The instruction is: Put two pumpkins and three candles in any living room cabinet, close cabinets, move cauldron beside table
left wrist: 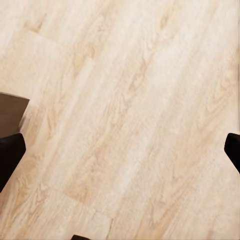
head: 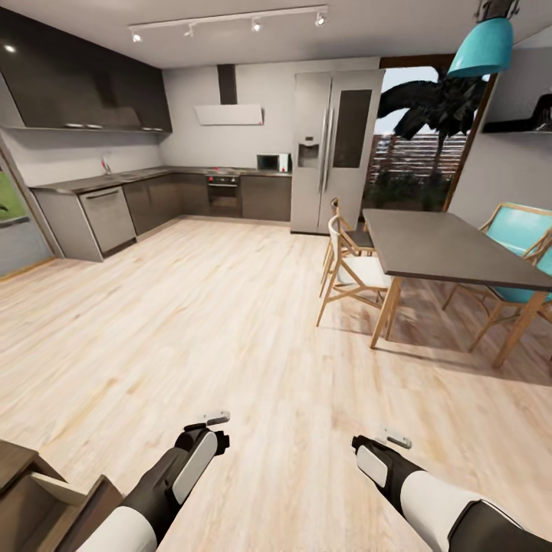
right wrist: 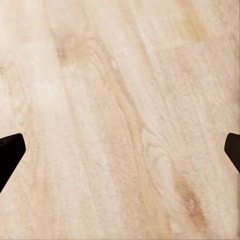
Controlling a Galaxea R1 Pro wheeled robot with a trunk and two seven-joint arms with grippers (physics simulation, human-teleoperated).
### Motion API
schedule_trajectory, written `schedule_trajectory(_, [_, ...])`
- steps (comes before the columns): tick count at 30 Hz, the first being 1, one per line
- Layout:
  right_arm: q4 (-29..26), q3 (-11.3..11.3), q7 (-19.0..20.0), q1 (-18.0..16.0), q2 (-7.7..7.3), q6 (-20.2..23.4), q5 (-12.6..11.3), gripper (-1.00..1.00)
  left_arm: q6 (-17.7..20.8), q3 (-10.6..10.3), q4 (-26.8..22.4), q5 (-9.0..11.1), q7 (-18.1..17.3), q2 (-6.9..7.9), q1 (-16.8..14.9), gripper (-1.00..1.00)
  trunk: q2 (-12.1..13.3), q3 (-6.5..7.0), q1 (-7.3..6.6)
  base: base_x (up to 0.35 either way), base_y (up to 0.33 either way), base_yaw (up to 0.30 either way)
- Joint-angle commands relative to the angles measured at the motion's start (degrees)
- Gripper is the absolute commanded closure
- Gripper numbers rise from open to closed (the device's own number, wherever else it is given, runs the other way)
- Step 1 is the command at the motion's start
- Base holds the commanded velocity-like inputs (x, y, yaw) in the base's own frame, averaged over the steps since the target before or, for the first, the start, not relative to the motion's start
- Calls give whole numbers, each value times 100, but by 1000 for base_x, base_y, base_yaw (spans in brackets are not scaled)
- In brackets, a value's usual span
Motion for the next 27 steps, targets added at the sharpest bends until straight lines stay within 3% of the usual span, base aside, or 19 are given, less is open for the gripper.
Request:
schedule_trajectory(1, [-5, 48, -29, -5, 0, 2, -46, -100, 5, -16, -9, 64, 59, 2, -3, -100, -3, -12, 0, 0, 0, -222])
schedule_trajectory(27, [-4, 48, -29, -5, 1, 2, -54, -100, 4, 14, -17, 56, 71, 4, -3, -100, -3, -188, 0, 0, 0, -210])
